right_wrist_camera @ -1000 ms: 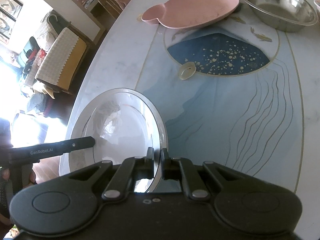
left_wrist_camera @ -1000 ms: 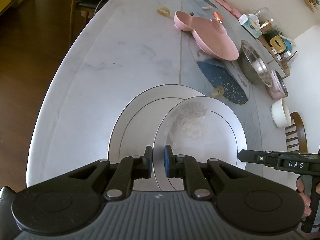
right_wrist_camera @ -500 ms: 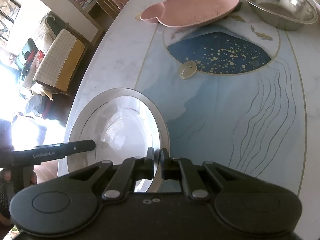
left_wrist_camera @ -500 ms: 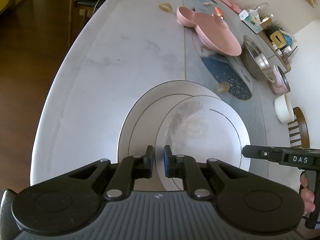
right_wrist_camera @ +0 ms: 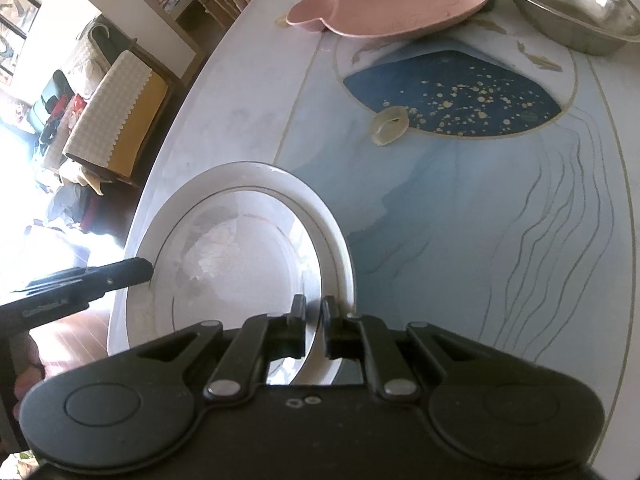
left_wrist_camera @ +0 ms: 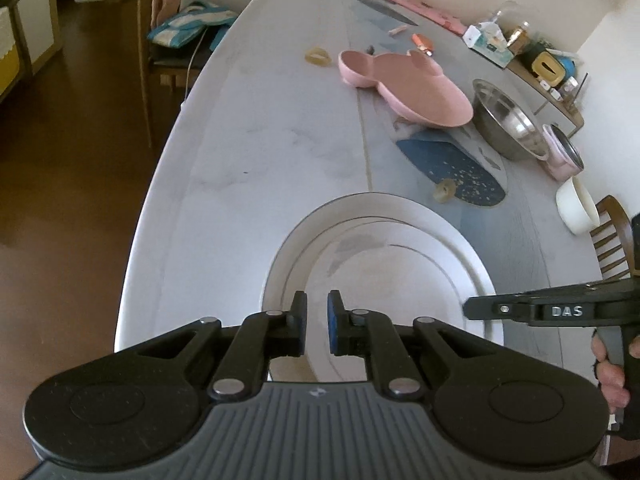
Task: Organize plates and bowls
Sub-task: 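Lower the small plate onto the large white plate and open both grippers, then move both grippers to the pink bear-shaped plate and close them on its rim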
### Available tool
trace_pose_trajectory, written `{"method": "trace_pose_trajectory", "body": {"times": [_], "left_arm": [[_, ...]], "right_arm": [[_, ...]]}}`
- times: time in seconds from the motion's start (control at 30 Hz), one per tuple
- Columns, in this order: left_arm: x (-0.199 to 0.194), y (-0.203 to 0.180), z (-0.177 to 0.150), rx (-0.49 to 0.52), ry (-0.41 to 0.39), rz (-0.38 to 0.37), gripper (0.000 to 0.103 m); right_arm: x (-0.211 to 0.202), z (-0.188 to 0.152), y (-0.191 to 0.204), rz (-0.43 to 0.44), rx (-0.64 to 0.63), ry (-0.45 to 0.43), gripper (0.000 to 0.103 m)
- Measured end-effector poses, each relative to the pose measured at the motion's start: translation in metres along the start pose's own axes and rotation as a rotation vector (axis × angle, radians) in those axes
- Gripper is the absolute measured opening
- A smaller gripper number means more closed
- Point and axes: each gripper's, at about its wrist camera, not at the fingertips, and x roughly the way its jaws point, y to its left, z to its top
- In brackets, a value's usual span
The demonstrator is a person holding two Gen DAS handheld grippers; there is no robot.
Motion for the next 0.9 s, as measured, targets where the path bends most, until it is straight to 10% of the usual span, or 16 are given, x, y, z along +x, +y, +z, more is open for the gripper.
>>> {"method": "trace_pose_trajectory", "body": {"times": [0.9], "left_arm": [[-0.033, -0.098, 0.03, 0.218, -0.174, 0.001, 0.022]], "right_arm": [[-0.091, 0.007, 0.031, -0.125, -0.25, -0.27, 0.041]]}}
